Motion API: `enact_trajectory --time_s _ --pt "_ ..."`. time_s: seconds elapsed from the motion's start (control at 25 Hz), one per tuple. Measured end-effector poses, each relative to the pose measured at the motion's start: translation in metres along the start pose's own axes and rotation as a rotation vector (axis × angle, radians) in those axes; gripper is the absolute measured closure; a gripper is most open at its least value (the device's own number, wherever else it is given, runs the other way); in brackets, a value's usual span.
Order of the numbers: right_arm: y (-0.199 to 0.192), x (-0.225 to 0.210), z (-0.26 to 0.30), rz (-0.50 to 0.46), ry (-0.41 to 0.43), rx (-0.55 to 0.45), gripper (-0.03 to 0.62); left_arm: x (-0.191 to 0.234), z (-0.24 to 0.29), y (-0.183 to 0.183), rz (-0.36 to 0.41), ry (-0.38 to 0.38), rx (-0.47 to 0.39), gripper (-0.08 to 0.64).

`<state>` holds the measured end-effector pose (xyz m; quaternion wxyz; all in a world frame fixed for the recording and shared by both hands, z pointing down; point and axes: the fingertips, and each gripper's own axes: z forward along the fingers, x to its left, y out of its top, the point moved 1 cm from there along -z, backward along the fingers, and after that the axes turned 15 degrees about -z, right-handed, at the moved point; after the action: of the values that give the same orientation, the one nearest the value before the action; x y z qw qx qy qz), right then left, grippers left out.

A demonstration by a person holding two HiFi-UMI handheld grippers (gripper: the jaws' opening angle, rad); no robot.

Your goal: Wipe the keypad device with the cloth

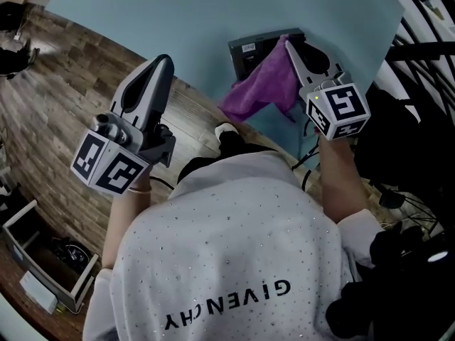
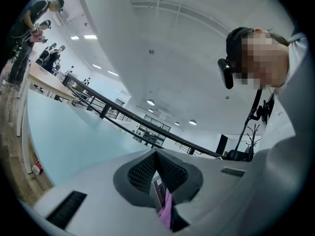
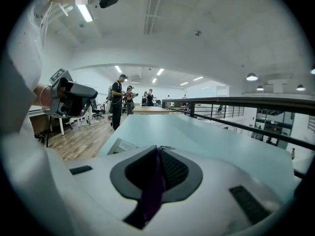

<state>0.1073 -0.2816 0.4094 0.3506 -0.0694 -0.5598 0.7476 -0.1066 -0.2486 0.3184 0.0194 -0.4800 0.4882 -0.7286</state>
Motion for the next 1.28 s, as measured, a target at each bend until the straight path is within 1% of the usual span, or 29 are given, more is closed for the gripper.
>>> enact_trajectory --time_s 0.2,0.28,0.4,0.48,0.56,0.64,0.72,0.84,0.96,1.04,1.16,1.28 --pt "-0.008 -0.019 -0.011 -0.004 -0.073 0.024 0.568 -0.003 -0.002 0.004 0.001 -0.012 -0.004 0.560" --pt "-0.012 -0.026 -0.013 0.009 -0.096 0.028 0.568 -0.003 -0.002 0.004 0.001 -0.011 -0.003 0.559" --pt "-0.017 -0.036 -0.013 0.028 -0.120 0.039 0.568 0.000 0.002 0.006 -0.001 -0.005 0.003 0.559" --pt "-0.013 -0.037 -0.013 0.044 -0.119 0.022 0.568 0.001 0.003 0.007 -0.005 0.003 -0.003 0.560" --pt "0.002 -0.025 -0.017 0.062 -0.079 -0.046 0.568 0.000 0.000 0.006 -0.011 0.013 -0.012 0.560" --pt "0.022 0.000 -0.017 0.083 0.005 -0.138 0.568 -0.001 -0.005 0.006 -0.025 0.026 -0.025 0.560" --pt "0.036 0.031 -0.012 0.102 0.095 -0.192 0.568 0.001 -0.007 0.007 -0.045 0.042 -0.040 0.560" --pt "0.039 0.071 0.004 0.097 0.190 -0.174 0.568 0.003 -0.008 0.007 -0.063 0.061 -0.045 0.560" --pt "0.039 0.098 0.016 0.041 0.259 -0.142 0.568 0.003 -0.008 0.005 -0.065 0.069 -0.041 0.560" --pt "0.036 0.108 0.021 -0.002 0.294 -0.122 0.568 0.005 -0.009 0.005 -0.072 0.075 -0.042 0.560" --pt "0.029 0.108 0.023 -0.022 0.304 -0.093 0.568 0.006 -0.012 0.003 -0.079 0.083 -0.041 0.559" --pt "0.022 0.099 0.020 -0.017 0.275 -0.072 0.568 0.004 -0.016 0.003 -0.075 0.087 -0.045 0.560"
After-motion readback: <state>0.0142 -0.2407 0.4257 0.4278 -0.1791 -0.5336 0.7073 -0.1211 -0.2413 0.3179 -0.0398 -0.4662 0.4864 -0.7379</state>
